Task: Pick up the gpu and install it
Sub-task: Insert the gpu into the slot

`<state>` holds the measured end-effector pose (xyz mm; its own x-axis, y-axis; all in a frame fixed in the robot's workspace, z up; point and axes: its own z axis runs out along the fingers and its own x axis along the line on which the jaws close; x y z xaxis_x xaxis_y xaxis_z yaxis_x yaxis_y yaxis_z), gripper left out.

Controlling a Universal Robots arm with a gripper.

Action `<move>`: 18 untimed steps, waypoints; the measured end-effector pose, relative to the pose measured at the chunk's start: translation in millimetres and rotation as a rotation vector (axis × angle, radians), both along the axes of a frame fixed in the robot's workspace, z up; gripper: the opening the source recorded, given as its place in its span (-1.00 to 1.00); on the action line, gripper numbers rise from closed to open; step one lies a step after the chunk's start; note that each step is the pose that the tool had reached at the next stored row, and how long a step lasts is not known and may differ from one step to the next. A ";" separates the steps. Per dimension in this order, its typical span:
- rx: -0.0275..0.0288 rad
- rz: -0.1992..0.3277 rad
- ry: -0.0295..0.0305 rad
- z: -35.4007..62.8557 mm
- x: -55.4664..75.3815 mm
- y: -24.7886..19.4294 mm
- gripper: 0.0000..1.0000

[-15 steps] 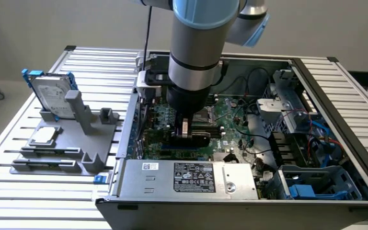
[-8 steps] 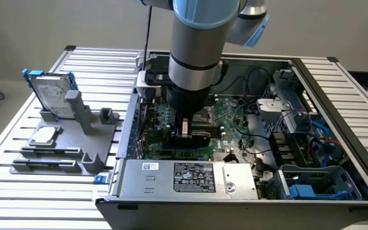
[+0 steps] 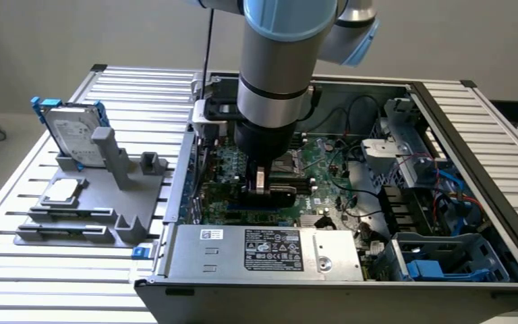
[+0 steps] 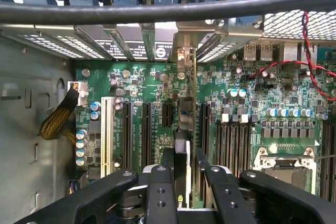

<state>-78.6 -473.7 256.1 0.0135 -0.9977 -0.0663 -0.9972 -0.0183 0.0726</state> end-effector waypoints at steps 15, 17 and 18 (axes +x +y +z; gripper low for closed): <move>0.0018 0.000 0.0068 35.0 0.1 0.7 -0.06; 0.0023 0.000 0.0100 37.1 0.1 0.9 -0.06; 0.0025 0.000 0.0114 37.8 0.1 1.1 -0.11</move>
